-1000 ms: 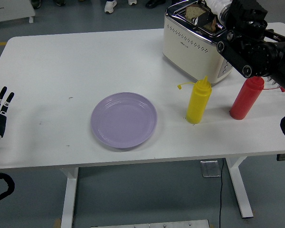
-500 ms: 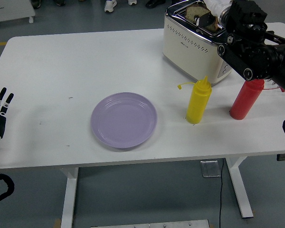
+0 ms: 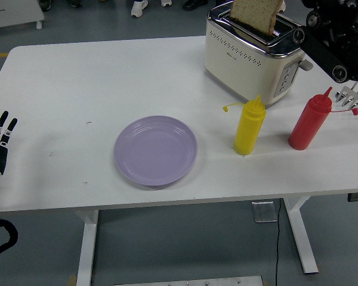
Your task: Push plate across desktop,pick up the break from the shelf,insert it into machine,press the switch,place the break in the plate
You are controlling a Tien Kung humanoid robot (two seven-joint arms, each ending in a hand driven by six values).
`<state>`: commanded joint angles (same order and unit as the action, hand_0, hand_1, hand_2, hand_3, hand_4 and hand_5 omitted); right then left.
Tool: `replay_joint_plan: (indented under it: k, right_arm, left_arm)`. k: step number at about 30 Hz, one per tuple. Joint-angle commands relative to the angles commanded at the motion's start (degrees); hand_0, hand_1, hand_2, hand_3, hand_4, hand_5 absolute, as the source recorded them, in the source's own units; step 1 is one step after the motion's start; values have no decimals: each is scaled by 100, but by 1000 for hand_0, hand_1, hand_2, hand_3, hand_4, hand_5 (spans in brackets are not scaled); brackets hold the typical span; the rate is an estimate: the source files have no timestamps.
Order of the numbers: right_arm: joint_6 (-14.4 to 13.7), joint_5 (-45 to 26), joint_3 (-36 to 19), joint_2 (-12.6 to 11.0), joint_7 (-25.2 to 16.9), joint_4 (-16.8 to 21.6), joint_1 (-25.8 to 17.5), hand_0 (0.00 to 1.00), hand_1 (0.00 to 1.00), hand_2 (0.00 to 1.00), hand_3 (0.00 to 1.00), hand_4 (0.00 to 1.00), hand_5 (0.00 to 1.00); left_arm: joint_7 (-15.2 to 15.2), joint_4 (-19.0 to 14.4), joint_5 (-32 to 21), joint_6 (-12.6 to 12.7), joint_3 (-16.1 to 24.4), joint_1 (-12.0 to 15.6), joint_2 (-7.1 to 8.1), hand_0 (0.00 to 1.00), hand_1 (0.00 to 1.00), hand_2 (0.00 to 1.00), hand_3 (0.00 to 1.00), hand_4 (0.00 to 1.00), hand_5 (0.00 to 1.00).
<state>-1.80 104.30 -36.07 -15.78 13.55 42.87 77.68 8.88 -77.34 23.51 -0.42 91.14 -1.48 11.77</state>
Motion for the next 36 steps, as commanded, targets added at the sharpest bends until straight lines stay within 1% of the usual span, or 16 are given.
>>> replay_joint_plan:
  k: [6, 11, 13, 15, 19, 22, 24, 29, 34, 36]
  right_arm:
    - [-11, 83, -454, -271, -27, 654, 40, 183, 308, 395, 491, 452, 144]
    - [69, -159, -682, -472, -19, 1296, 14, 182, 307, 393, 489, 441, 152]
    - [178, -354, -709, -539, 0, 1541, -10, 182, 307, 393, 489, 441, 152]
    - [344, -587, -688, -601, 24, 1810, -32, 181, 304, 390, 489, 438, 158]
    - [693, -1081, -459, -664, 59, 2311, -33, 181, 304, 390, 489, 438, 158]
    - [955, -1439, -171, -646, 82, 2654, -16, 180, 302, 386, 488, 431, 161]
    - [1070, -1671, 0, -617, 91, 2855, -5, 180, 302, 386, 488, 431, 161]
    - [1402, -2239, 499, -467, 101, 3184, 16, 180, 298, 387, 487, 426, 164]
    - [1721, -2788, 939, -257, 57, 3273, -4, 178, 292, 382, 486, 415, 170]
    - [1792, -2978, 1079, -183, 27, 3257, -19, 178, 292, 382, 486, 415, 170]
  left_arm:
    - [1, 2, 0, 2, 4, 4, 5, 813, 858, 919, 852, 643, 998]
    - [3, 0, 1, 3, 17, 5, 9, 814, 859, 919, 852, 643, 998]
    - [3, -2, 1, 3, 19, 2, 10, 814, 859, 919, 852, 643, 998]
    - [4, -3, 1, 3, 21, 0, 10, 813, 858, 919, 852, 643, 998]
    - [5, -2, 2, 4, 29, 6, 10, 813, 858, 919, 852, 643, 998]
    - [4, 0, 3, 4, 30, 5, 8, 814, 859, 919, 852, 643, 998]
    - [4, 2, 3, 4, 30, 4, 7, 814, 859, 919, 852, 643, 998]
    - [5, 3, 3, 5, 38, 9, 2, 814, 858, 919, 852, 643, 998]
    - [5, 8, 3, 6, 52, 13, -3, 813, 858, 919, 852, 643, 998]
    - [5, 9, 3, 6, 53, 9, -4, 813, 858, 919, 852, 643, 998]
